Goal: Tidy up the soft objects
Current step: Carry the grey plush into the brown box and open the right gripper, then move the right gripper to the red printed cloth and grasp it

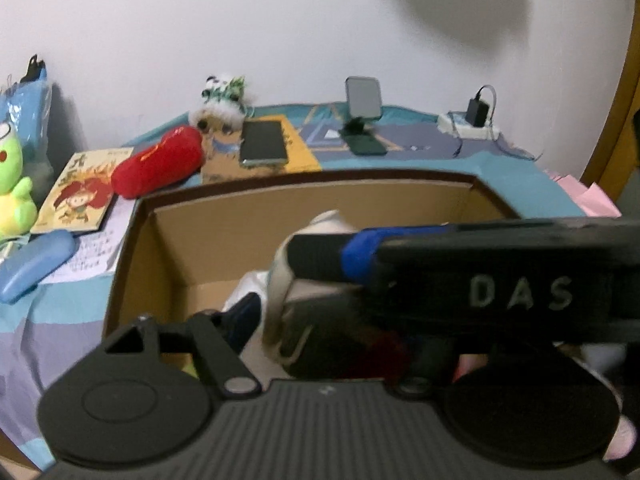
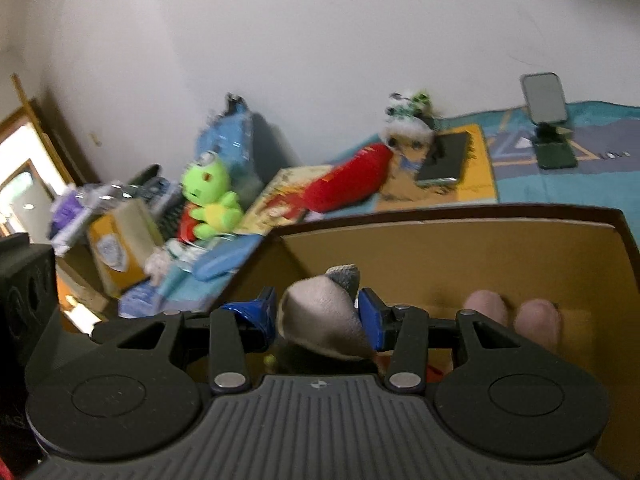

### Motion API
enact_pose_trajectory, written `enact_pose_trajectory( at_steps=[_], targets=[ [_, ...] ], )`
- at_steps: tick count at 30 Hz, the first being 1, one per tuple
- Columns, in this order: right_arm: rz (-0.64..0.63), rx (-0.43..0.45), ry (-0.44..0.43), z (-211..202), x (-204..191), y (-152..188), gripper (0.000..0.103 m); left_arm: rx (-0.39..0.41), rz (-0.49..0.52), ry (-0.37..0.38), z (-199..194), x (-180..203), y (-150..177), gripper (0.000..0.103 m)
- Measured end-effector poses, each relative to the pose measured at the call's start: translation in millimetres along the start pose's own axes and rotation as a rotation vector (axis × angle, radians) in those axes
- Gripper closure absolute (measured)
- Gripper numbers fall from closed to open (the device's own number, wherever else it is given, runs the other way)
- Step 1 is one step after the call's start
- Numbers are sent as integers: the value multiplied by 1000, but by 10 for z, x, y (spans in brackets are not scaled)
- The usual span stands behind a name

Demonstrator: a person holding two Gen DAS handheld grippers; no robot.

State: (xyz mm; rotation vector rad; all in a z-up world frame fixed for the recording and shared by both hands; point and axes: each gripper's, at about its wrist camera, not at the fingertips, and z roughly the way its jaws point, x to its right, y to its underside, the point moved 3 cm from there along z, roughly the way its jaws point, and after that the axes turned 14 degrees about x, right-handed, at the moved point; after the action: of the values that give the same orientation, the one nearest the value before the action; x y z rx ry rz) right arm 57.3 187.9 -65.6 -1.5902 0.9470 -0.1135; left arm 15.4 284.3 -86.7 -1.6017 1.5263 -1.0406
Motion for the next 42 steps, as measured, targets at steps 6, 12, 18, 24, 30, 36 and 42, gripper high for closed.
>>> enact_pose_trajectory(
  at_steps=[6,12,18,24,30,36,42],
  targets=[
    [36,-27,67,16,143,17,73,-28,-4,1,94,-46,64,26],
    [66,-18,108,-44,239,-1,73,-27,-5,-4,52,-42,59,25],
    [78,-22,98,-110,246,25,73,-18,13,-20,-30,23,22,25],
    [79,-7,80,-224,223,12,73,-18,23,-69,-128,89,-16,25],
    [69,7,39,-374,184,3,73,-10,47,-144,-292,228,-74,24],
    [75,12,-20,-542,167,-6,73,-6,50,-205,-469,390,-91,23],
    [84,3,-85,-738,197,-6,73,1,67,-265,-649,597,-54,19]
  ],
)
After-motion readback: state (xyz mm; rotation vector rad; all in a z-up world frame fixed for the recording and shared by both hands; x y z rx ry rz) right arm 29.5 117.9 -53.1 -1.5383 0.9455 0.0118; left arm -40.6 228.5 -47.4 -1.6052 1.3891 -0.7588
